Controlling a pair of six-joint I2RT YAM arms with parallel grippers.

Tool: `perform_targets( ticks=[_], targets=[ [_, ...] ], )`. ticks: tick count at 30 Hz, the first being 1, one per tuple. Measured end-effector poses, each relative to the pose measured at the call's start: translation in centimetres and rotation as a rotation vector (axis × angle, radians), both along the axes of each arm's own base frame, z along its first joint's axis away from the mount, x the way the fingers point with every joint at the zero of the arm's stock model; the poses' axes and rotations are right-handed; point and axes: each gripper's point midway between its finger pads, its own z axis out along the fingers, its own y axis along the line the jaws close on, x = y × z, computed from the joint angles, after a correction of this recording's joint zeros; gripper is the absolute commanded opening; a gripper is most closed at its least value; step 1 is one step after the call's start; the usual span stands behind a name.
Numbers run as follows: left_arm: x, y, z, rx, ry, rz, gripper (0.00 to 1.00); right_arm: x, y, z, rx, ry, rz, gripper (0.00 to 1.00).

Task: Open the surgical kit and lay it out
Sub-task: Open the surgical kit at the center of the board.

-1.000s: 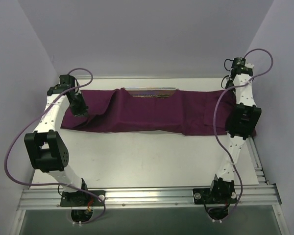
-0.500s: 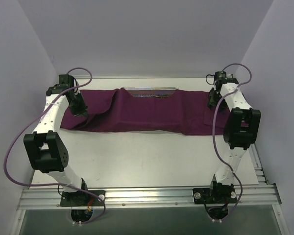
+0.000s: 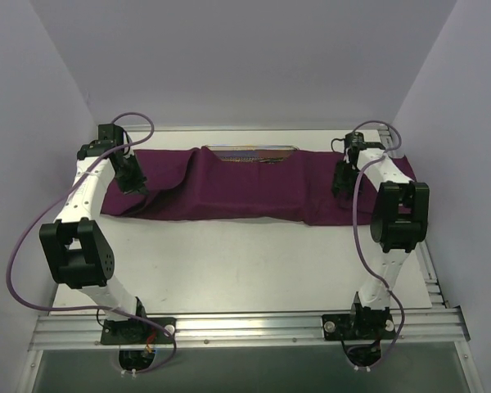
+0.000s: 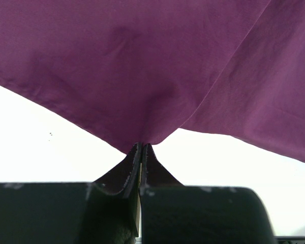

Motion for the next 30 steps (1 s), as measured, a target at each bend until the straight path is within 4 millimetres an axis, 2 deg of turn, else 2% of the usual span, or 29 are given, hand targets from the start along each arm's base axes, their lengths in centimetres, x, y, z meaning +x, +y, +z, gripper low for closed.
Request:
perform_targets(
  ticks=[6,12,24,30],
  targets=[
    [0.0,0.0,0.0,0.000,0.000,0.000,0.02,0.1,0.3,-0.5,0.004,-0.008,0.012,0.31],
    [0.0,0.0,0.0,0.000,-0.001,0.000,0.02,-1.0,0.3,-1.6,0.004,0.026,0.010,0.31],
    [0.0,0.0,0.0,0.000,-0.001,0.000,0.02,-1.3,-0.5,-3.1,-0.039,0.054,-0.001,0.29],
    [0.0,0.0,0.0,0.000,-0.001,0.000,0.02,-1.3,-0.9,-3.5,-0.062,0.062,-0.006,0.21]
  ],
)
